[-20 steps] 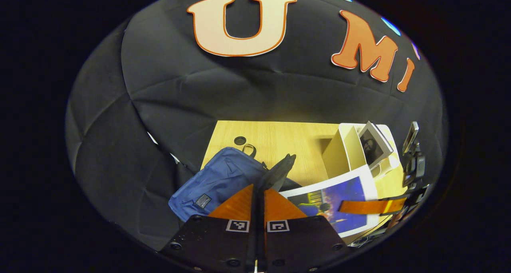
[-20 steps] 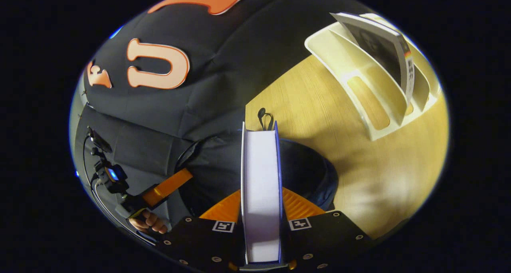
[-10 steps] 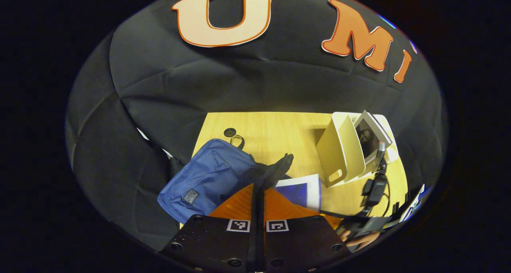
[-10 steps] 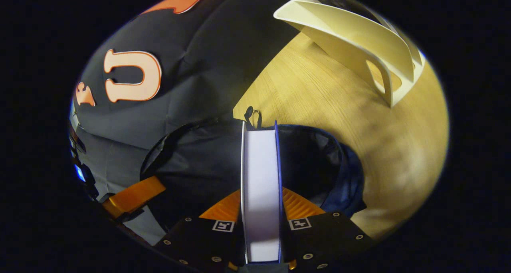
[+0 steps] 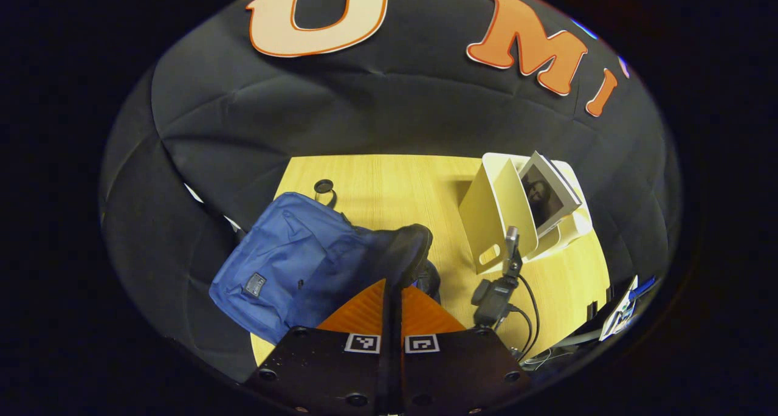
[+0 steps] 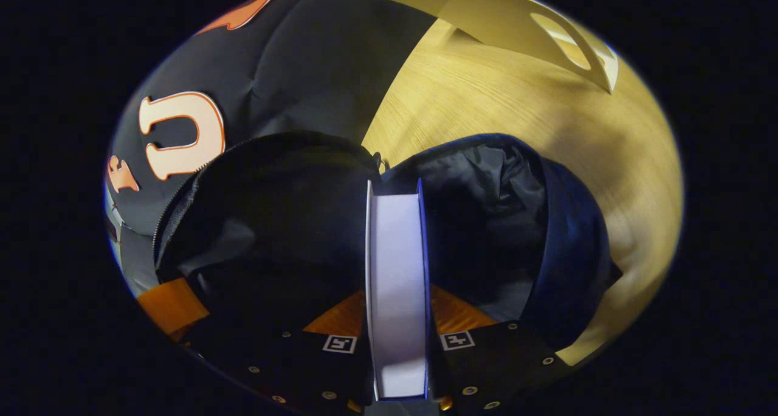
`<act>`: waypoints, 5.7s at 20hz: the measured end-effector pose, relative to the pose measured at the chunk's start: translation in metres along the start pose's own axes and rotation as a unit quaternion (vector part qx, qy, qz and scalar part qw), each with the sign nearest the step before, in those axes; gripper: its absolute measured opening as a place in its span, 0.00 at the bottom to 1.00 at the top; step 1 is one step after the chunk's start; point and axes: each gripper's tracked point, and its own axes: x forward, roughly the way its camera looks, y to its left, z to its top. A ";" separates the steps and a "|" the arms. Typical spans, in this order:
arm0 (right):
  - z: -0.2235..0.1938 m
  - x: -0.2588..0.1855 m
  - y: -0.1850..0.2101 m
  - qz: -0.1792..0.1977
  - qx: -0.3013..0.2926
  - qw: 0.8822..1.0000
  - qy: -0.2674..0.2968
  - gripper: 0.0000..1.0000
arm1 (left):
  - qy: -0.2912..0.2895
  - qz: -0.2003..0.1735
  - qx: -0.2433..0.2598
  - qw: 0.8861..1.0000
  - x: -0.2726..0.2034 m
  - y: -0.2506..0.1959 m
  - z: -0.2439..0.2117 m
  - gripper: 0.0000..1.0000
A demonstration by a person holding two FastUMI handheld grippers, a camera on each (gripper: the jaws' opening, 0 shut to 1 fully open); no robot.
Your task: Open the schoolbag, grab two books from the bookshelf and put them into the schoolbag.
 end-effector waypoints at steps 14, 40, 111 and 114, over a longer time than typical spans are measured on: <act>0.026 -0.052 -0.004 -0.038 -0.103 0.994 0.017 0.86 | -0.014 -0.002 -0.001 1.000 -0.003 0.014 0.000 0.01; 0.341 -0.264 -0.026 -0.349 -0.464 0.806 -0.113 0.97 | -0.036 -0.003 -0.017 0.999 0.002 0.016 -0.007 0.01; 0.064 -0.134 0.000 -0.028 -0.121 0.988 0.092 0.33 | -0.038 0.018 -0.027 0.999 -0.011 0.018 0.007 0.01; 0.063 -0.111 0.003 -0.016 -0.094 0.993 0.063 0.33 | -0.032 0.012 -0.023 0.999 -0.010 0.012 0.005 0.01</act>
